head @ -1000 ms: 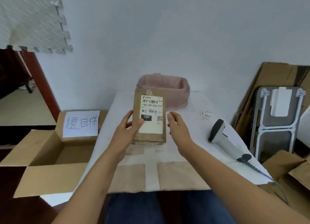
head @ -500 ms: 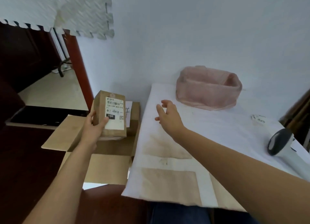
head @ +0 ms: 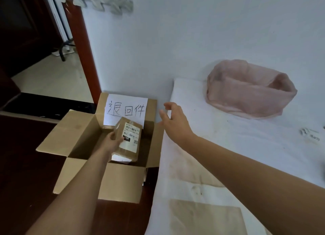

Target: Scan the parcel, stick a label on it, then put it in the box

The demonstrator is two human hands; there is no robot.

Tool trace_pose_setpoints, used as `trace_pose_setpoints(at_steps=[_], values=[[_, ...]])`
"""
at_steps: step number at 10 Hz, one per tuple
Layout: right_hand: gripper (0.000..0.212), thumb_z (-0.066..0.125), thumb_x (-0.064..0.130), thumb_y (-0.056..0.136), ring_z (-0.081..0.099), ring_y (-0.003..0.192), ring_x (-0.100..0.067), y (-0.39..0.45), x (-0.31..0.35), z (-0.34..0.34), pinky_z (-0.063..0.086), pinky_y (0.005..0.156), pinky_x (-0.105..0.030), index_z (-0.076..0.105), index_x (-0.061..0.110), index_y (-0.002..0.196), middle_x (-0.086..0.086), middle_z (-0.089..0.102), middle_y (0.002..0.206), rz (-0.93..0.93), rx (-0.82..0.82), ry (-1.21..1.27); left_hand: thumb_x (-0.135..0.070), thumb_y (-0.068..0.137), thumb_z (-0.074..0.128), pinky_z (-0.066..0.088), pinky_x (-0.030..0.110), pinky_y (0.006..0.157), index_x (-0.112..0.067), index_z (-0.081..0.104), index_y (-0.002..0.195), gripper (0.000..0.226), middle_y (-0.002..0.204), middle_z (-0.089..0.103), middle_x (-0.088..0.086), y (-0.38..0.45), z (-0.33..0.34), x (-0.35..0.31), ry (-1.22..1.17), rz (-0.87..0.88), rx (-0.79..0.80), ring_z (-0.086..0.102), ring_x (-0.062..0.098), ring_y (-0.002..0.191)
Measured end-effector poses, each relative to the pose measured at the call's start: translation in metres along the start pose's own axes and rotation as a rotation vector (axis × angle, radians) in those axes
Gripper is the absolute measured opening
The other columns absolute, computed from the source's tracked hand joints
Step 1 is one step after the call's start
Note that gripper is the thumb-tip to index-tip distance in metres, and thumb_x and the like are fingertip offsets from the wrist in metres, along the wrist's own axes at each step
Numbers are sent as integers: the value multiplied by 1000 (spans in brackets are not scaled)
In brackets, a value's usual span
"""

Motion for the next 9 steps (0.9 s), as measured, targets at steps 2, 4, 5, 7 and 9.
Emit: trace_pose_setpoints(at_steps=[2,4,5,7,9], values=[[42,45,32,100,58,120,-21,9,-10,12,46,107,-41,41,19,139,-1,43,143,-8,20,-30,-7,95,60,50,46,91,-4,39,146,55,136,56,24,26,7,25,168,-63,-9,58,44,118],[38,46,28,100,60,118,-21,13,-10,15,47,105,-41,44,18,137,-1,45,142,4,28,-27,-14,94,55,47,44,100,-13,49,142,48,136,57,18,32,5,33,596,-6,-140,54,40,121],[39,46,26,100,61,116,-22,12,-5,12,47,105,-39,44,17,138,-1,45,143,0,44,-20,-11,94,54,51,42,92,-9,55,133,38,127,62,19,31,7,33,647,-8,-132,58,38,114],[39,45,28,100,61,115,-23,3,4,-3,47,104,-41,46,17,137,-2,45,142,8,43,-7,-16,92,51,54,41,88,-11,61,123,33,119,66,16,24,4,24,591,-3,-152,62,36,106],[35,45,27,99,62,111,-23,-11,6,-29,50,100,-43,49,17,133,-2,48,135,2,-25,32,-22,91,54,58,50,87,-15,60,125,35,112,68,12,1,13,-8,493,94,-126,67,33,98]])
Point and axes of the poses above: each hand's wrist, its own y-axis towards the middle knuckle, its own z-axis out of the palm, x = y × z, the point moved 1 cm from there along y, towards the middle knuckle
